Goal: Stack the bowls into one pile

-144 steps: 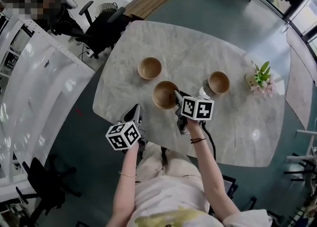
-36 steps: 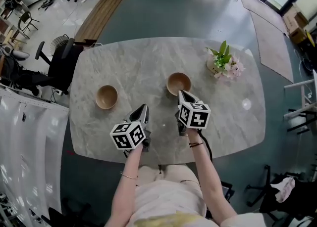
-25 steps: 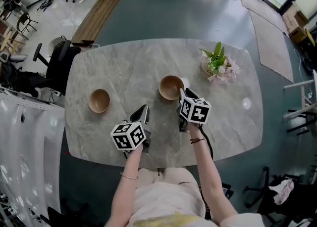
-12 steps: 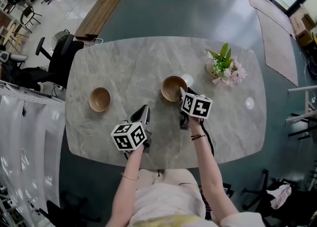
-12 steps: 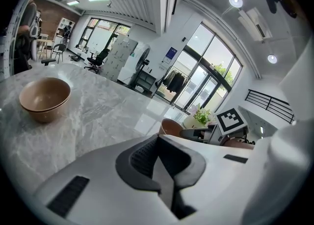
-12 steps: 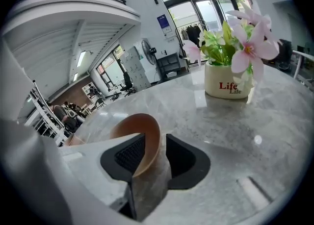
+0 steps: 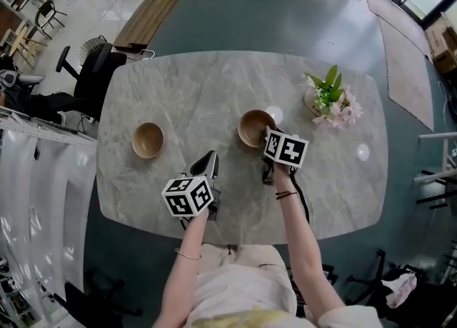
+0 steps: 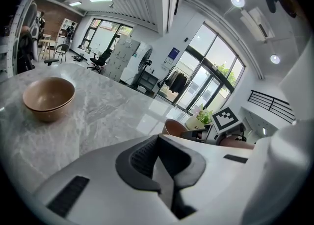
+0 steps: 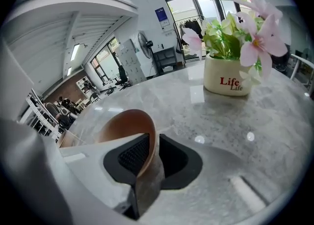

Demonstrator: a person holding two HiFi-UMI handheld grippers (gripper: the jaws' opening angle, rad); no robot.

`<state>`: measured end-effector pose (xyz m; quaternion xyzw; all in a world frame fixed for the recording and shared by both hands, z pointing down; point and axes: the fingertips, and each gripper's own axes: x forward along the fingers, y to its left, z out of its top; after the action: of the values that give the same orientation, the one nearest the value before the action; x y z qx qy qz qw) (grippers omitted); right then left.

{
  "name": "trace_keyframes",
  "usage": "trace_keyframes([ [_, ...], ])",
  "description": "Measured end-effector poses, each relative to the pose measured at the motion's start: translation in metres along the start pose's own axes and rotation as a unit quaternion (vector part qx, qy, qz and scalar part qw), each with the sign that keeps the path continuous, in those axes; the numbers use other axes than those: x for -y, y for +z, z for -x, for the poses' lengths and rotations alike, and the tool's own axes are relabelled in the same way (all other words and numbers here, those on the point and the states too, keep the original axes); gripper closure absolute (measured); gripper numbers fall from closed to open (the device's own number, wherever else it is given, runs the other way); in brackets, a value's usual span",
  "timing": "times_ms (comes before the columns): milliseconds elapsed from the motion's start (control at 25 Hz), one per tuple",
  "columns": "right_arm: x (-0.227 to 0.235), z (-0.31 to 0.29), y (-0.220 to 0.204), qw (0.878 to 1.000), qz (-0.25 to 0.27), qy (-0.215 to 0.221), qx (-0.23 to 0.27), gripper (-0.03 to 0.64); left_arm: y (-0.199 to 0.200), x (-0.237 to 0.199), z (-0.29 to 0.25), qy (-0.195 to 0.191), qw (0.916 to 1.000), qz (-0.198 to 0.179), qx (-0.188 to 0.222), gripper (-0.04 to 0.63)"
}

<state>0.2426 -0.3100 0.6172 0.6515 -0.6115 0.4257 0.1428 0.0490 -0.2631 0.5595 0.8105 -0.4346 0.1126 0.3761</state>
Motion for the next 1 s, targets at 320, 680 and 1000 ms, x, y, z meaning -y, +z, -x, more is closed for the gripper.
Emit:
trace_keyframes([
  [320, -0.003, 0.005, 0.002, 1.0, 0.015, -0.01, -0.001, 0.595, 0.004, -0.003, 0.011, 0.008, 0.9998, 0.005, 0.017, 0.595],
  [680, -0.042, 0.017, -0.004, 0.999, 0.03, 0.022, 0.002, 0.598, 0.01, -0.026, 0.049, 0.036, 0.998, 0.019, 0.049, 0.595],
  [1000, -0.089, 0.02, -0.017, 0.998, 0.035, 0.06, 0.002, 0.598, 0.015, -0.06, 0.083, 0.062, 0.9954, 0.024, 0.069, 0.595],
])
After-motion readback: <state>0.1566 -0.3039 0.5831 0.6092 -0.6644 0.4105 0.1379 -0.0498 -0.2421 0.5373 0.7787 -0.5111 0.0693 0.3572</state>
